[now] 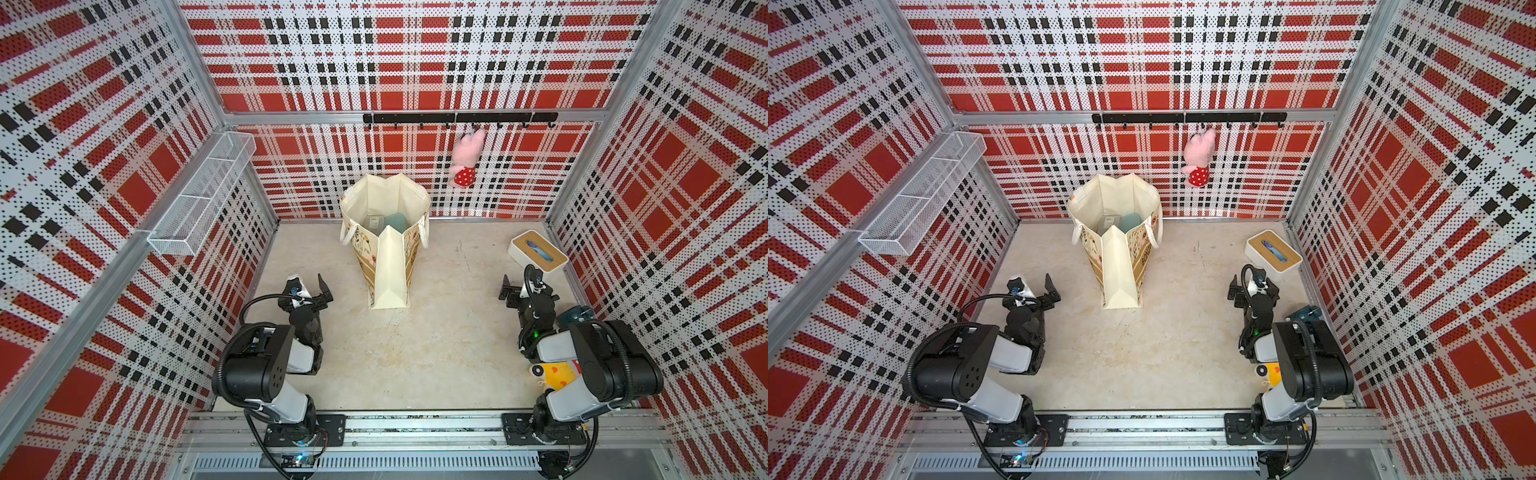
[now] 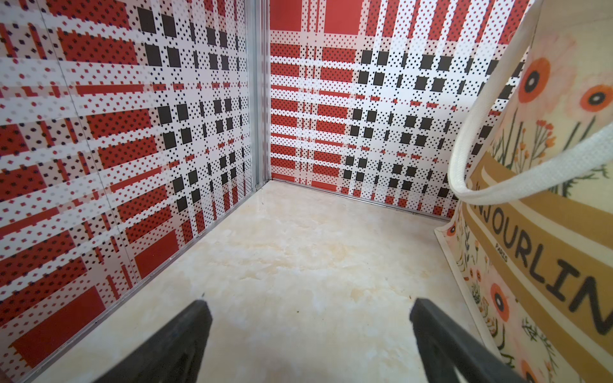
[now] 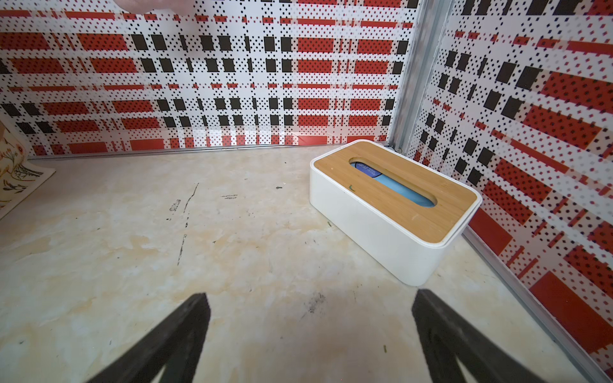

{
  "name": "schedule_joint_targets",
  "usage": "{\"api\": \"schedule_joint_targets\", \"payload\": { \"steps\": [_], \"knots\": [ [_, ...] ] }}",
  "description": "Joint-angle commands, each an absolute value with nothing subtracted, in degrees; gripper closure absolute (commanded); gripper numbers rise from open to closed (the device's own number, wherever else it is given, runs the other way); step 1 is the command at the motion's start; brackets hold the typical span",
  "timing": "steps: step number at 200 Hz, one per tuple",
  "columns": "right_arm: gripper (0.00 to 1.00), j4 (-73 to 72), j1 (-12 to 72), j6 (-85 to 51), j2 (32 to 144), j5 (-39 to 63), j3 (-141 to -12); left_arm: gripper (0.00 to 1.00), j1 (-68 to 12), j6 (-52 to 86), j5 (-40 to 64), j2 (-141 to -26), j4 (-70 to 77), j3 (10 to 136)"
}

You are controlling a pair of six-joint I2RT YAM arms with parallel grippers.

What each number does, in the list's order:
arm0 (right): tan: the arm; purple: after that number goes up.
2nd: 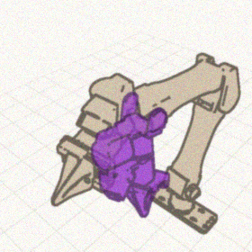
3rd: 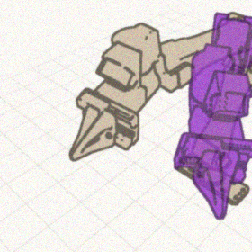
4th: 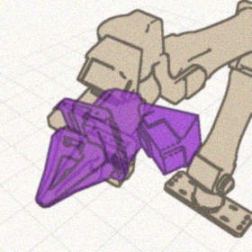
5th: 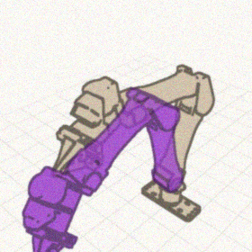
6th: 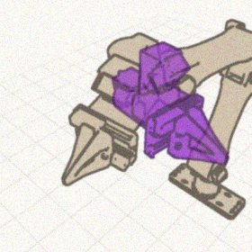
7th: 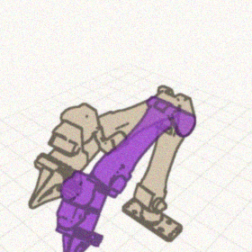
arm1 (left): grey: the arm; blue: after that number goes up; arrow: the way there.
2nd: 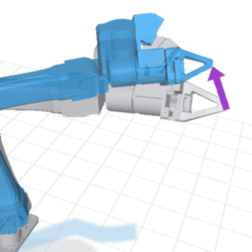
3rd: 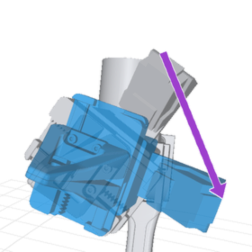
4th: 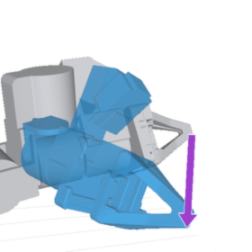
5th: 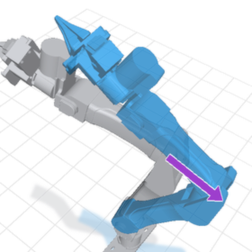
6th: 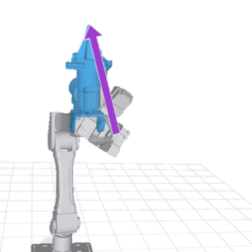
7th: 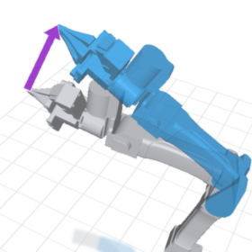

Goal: Take out the pencil case from the canvas bag
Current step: Pick up the canvas bag from the center of the board.

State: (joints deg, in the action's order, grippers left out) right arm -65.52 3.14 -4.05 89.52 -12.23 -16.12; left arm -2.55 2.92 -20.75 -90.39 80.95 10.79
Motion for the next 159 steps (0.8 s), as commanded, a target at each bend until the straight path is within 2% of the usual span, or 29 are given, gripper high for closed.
{"api": "schedule_joint_targets", "payload": {
  "steps": [1, 36, 56, 80, 106, 133, 159],
  "knots": [
    [0.0, -66.96, 2.76, -3.74, 90.0, -12.13, -16.37, 0.02, -2.5, 2.29, -20.79, -90.46, 81.84, 11.43],
    [0.0, -66.48, 2.82, -2.97, 86.63, -8.7, -15.06, 0.02, -6.2, -0.23, -27.89, -87.5, 86.87, 8.03],
    [0.0, -60.04, 2.79, -3.11, 80.78, -8.39, -15.54, 0.02, -11.23, -3.1, -38.97, -82.73, 84.88, 7.54],
    [0.0, -51.26, 2.73, -4.81, 73.81, -8.45, -17.2, 0.02, -16.06, -4.13, -45.55, -76.41, 74.36, 11.01],
    [0.0, -43.89, 2.75, -10.13, 67.78, -8.78, -19.41, 0.02, -16.64, 1.89, -49.1, -70.84, 62.47, 15.09],
    [0.0, -31.88, 2.61, -15.17, 63.76, -6.0, -24.28, 0.02, -15.78, 9.44, -48.03, -65.68, 48.65, 20.17],
    [0.0, -14.33, 2.49, -24.77, 63.21, -12.57, -31.92, 0.02, -14.59, 20.29, -47.54, -62.81, 31.25, 27.47]
  ]
}}
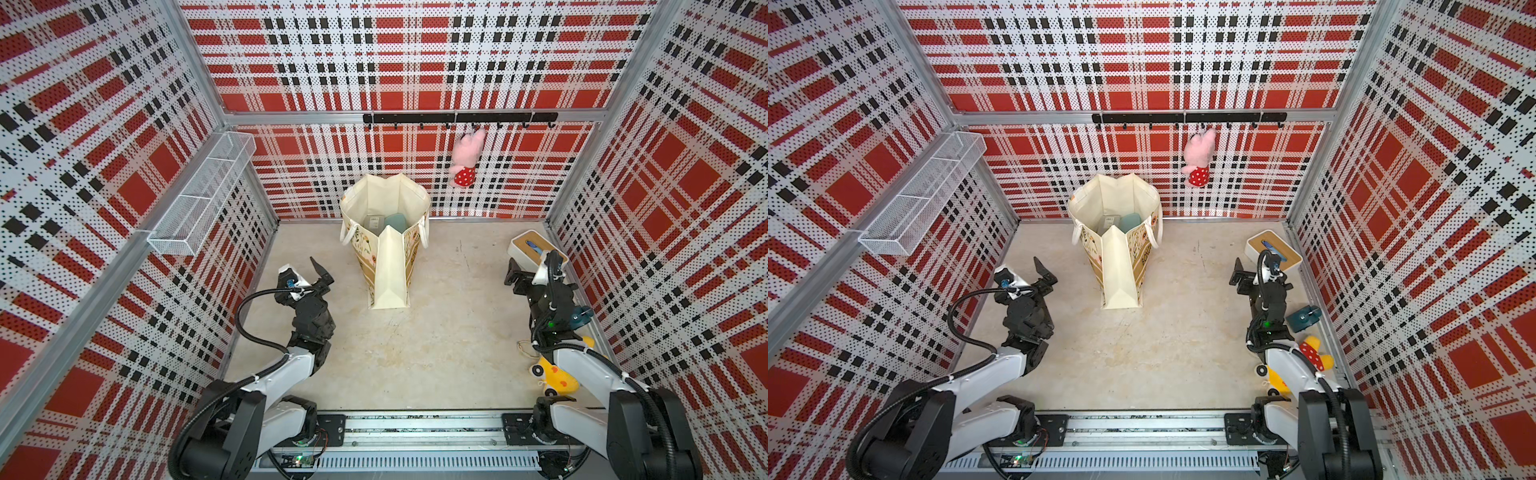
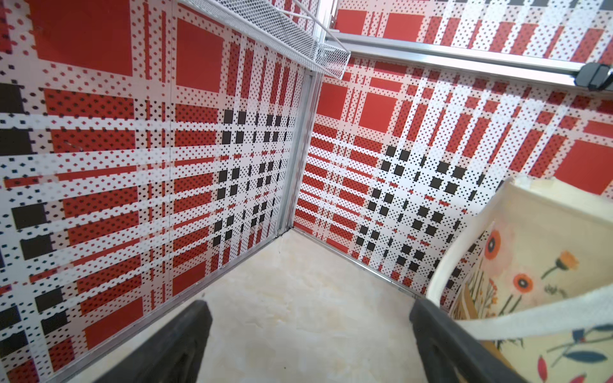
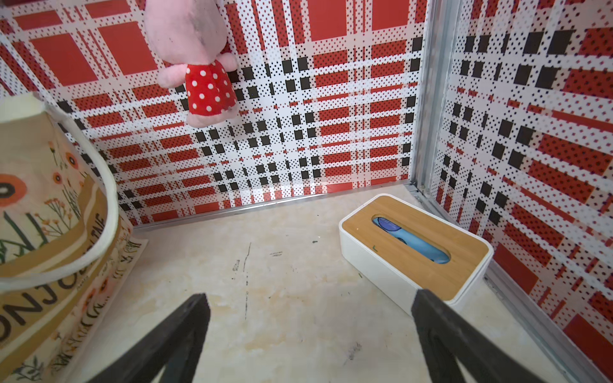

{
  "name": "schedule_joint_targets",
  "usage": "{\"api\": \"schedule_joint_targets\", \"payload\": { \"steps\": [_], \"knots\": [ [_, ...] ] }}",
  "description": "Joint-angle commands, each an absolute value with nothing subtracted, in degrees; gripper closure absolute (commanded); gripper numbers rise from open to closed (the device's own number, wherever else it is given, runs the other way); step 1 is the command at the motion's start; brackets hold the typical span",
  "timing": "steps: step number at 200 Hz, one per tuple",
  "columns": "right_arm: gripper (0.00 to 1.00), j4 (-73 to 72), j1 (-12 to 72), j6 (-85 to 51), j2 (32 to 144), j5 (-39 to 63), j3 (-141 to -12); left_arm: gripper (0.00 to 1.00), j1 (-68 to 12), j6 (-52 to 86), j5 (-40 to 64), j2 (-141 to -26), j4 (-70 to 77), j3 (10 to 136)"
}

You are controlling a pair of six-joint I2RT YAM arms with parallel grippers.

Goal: Take out the pencil case from the canvas bag
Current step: Pick up the canvas bag from the center of the board.

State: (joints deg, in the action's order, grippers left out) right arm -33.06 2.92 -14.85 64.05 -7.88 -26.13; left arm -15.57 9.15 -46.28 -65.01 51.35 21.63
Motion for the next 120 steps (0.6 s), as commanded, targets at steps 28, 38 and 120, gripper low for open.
{"api": "schedule_joint_targets", "payload": {
  "steps": [28, 38, 120],
  "knots": [
    [0.0, -7.47, 1.98, -28.51, 62.05, -9.55, -35.26, 0.02, -10.37, 30.02, -39.43, -63.7, 13.85, 36.72],
    [0.0, -6.07, 1.88, -29.92, 61.37, -7.48, -35.82, 0.02, -9.4, 30.63, -35.38, -64.36, 12.03, 38.36],
    [0.0, -5.0, 8.07, -33.14, 64.99, 10.08, -45.11, 0.02, -9.84, 27.48, -18.65, -71.07, -0.61, 58.43]
  ]
}}
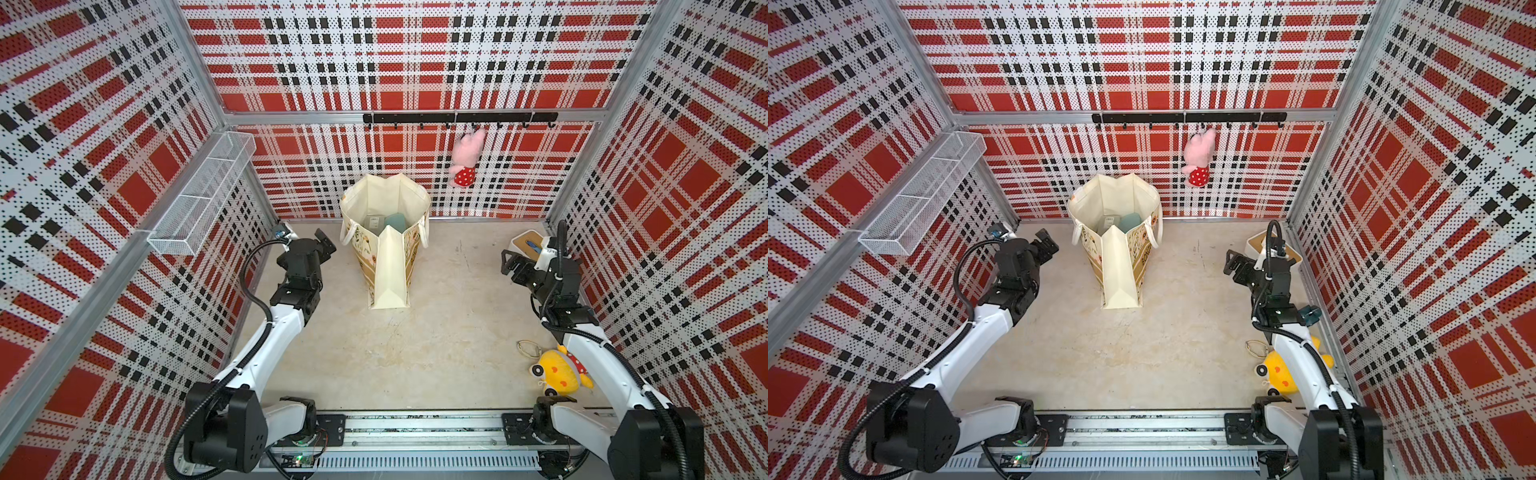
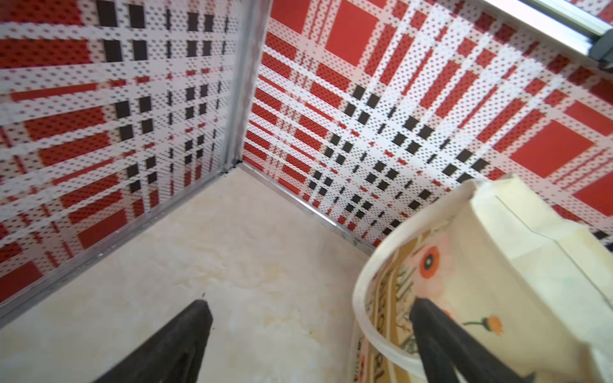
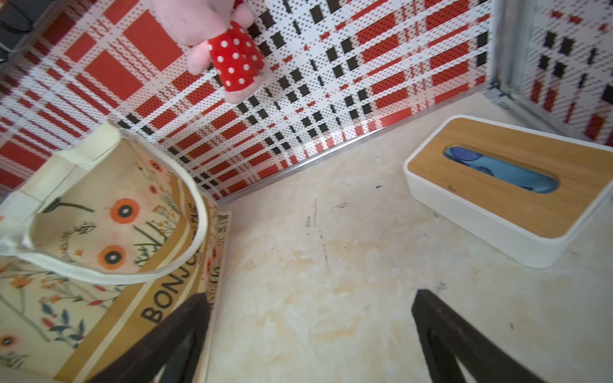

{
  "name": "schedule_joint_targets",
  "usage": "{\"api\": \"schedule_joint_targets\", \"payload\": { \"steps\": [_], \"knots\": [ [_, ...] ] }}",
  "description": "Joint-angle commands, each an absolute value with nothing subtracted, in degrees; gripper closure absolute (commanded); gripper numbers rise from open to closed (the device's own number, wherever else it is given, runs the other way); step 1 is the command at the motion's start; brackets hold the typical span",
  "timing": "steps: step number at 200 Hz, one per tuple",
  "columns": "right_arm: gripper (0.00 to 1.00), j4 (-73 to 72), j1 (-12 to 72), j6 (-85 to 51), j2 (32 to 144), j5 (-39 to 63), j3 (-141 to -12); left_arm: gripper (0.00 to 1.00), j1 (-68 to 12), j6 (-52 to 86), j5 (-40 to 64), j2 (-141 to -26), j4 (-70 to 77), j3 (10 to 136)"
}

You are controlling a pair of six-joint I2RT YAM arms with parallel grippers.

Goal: Take out the pencil case from the canvas bag
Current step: Pick up the canvas bag from the center of the board.

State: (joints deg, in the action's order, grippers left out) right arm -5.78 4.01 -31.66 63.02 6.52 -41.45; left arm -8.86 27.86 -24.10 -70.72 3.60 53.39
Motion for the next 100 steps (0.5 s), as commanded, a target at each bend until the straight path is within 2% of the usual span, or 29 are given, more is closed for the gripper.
{"api": "schedule_joint_targets", "payload": {
  "steps": [1, 64, 91, 100],
  "knots": [
    [0.0, -4.96, 8.25, -33.09, 65.06, 9.96, -45.32, 0.02, -9.84, 27.54, -18.6, -71.17, -0.7, 58.66],
    [0.0, 0.0, 21.33, -33.19, 74.74, 4.5, -59.87, 0.02, -9.87, 29.58, -9.27, -81.6, -8.62, 78.55],
    [0.0, 6.04, 25.21, -33.13, 79.16, 1.37, -67.19, 0.0, -10.5, 29.11, -9.71, -90.04, -16.34, 90.09],
    [0.0, 8.2, 26.07, -33.05, 80.08, 0.38, -69.23, 0.03, -10.44, 29.82, -10.55, -93.0, -20.64, 94.93]
  ]
}}
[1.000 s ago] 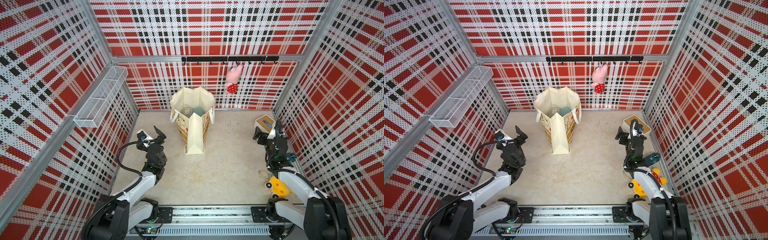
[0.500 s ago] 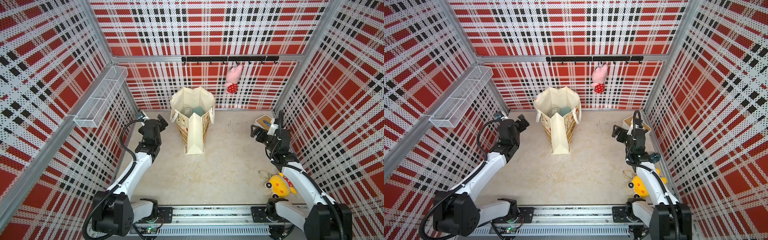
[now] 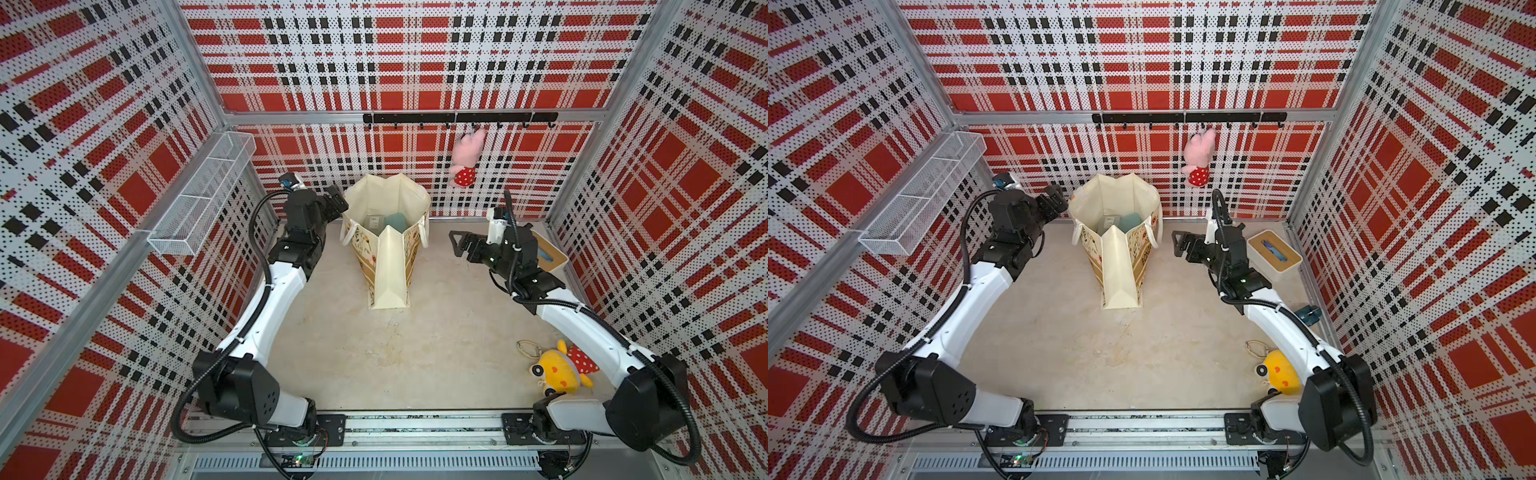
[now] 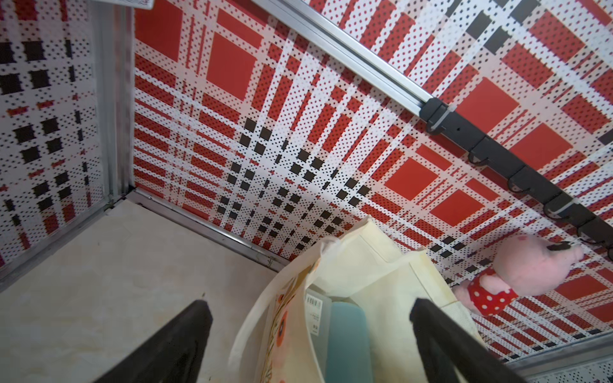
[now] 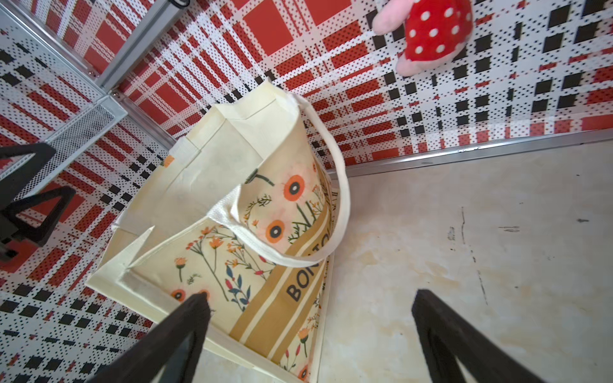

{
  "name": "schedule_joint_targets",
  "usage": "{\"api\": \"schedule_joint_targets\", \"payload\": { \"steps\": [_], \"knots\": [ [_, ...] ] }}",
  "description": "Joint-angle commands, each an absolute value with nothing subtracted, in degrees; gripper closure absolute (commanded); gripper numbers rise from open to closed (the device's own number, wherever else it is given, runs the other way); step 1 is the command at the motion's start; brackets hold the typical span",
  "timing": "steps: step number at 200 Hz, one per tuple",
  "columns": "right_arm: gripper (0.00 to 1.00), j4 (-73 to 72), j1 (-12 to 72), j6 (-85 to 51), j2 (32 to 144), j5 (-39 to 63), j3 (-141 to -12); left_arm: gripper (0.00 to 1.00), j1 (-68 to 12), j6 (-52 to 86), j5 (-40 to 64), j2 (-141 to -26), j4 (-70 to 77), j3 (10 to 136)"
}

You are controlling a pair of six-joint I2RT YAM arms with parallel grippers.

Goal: Take out the pencil case from the canvas bag
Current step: Pick up the canvas bag from the center of the board.

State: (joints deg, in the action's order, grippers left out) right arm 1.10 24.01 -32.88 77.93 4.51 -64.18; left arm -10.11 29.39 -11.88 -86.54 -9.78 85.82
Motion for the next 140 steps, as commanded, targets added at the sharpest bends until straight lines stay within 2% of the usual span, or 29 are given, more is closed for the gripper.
{"api": "schedule_joint_targets", "payload": {
  "steps": [1, 40, 98, 140],
  "knots": [
    [0.0, 8.41, 26.13, -32.96, 80.16, 0.28, -69.47, 0.03, -10.45, 29.85, -10.63, -93.35, -21.18, 95.41],
    [0.02, 18.89, 27.03, -33.93, 82.73, -3.66, -77.13, 0.06, -13.49, 30.14, -15.73, -104.87, -36.66, 111.68],
    [0.05, 25.51, 27.07, -33.71, 84.43, -5.69, -81.98, 0.11, -12.67, 30.94, -19.06, -113.1, -44.4, 123.02],
    [0.07, 28.05, 27.18, -33.5, 86.16, -5.36, -84.56, 0.15, -7.94, 29.38, -11.55, -117.15, -46.51, 129.15]
  ]
}}
